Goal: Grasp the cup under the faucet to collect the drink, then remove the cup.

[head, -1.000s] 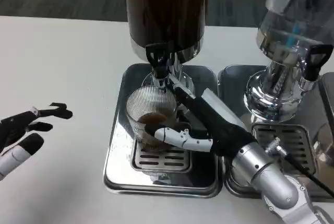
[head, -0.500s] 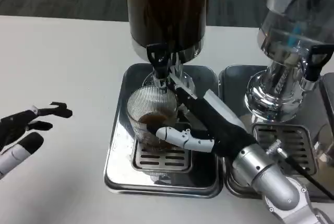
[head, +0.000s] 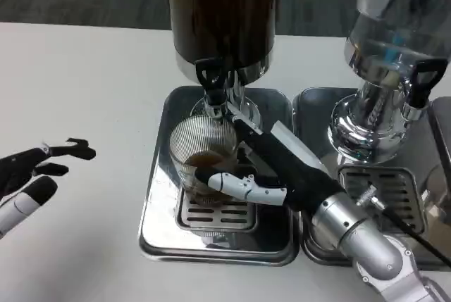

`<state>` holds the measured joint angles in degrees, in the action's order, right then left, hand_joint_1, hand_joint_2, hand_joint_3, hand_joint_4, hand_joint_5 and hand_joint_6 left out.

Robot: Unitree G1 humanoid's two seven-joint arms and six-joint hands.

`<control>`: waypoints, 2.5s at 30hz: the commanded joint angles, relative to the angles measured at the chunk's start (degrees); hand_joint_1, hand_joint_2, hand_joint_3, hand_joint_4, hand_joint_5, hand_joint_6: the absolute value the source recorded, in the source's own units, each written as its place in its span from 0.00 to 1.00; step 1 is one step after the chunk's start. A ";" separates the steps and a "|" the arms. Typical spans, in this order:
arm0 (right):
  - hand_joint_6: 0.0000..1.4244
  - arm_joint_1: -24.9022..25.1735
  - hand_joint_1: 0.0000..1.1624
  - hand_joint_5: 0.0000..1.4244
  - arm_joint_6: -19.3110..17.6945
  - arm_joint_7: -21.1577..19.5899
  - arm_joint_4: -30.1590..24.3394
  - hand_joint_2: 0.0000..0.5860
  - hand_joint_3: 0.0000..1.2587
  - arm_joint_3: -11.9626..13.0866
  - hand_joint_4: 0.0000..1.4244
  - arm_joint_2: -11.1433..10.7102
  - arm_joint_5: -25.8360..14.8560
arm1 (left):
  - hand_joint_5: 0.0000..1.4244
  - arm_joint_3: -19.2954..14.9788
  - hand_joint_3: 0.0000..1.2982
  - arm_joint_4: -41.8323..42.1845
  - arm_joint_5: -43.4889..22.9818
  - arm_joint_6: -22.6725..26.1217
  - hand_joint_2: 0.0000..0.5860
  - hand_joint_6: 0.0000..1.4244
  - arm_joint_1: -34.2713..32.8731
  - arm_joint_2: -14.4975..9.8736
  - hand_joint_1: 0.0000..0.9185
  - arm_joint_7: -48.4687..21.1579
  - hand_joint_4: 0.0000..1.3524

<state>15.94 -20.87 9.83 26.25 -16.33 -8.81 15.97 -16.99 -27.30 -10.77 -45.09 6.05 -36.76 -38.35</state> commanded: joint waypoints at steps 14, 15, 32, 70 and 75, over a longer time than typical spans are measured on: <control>0.00 0.79 0.46 0.00 3.77 -2.48 -0.03 0.32 0.00 -2.28 0.00 0.11 5.12 | 0.11 -0.80 0.30 0.88 -0.55 1.10 0.28 0.20 1.47 -1.07 0.00 0.59 0.16; 0.00 0.57 0.47 0.00 4.12 -3.14 -0.20 0.31 0.00 -2.19 0.00 0.34 5.29 | 0.11 -0.88 0.30 0.83 -0.53 1.10 0.28 0.20 1.53 -1.11 0.00 0.62 0.16; 0.18 -0.61 0.53 0.11 6.59 -9.36 -1.97 0.32 0.00 -3.87 0.04 1.45 9.13 | 0.11 -1.34 0.30 0.82 -0.37 1.18 0.28 0.20 1.78 -1.46 0.00 0.79 0.17; 0.40 -4.17 0.55 0.36 4.79 -21.94 -3.51 0.36 0.30 -4.29 0.30 2.45 13.37 | 0.11 -1.78 0.28 -0.17 0.01 1.03 0.26 0.21 1.30 -2.05 0.00 0.47 0.17; 0.42 -4.89 0.57 0.38 4.01 -23.58 -3.96 0.35 0.33 -4.08 0.31 2.43 13.60 | 0.11 -1.78 0.28 -0.28 0.01 1.04 0.26 0.21 1.18 -2.03 0.00 0.50 0.17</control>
<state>12.14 -15.94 -12.59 22.66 -20.98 -6.53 29.75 -18.53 -27.11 -10.81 -44.32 7.30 -37.98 -38.33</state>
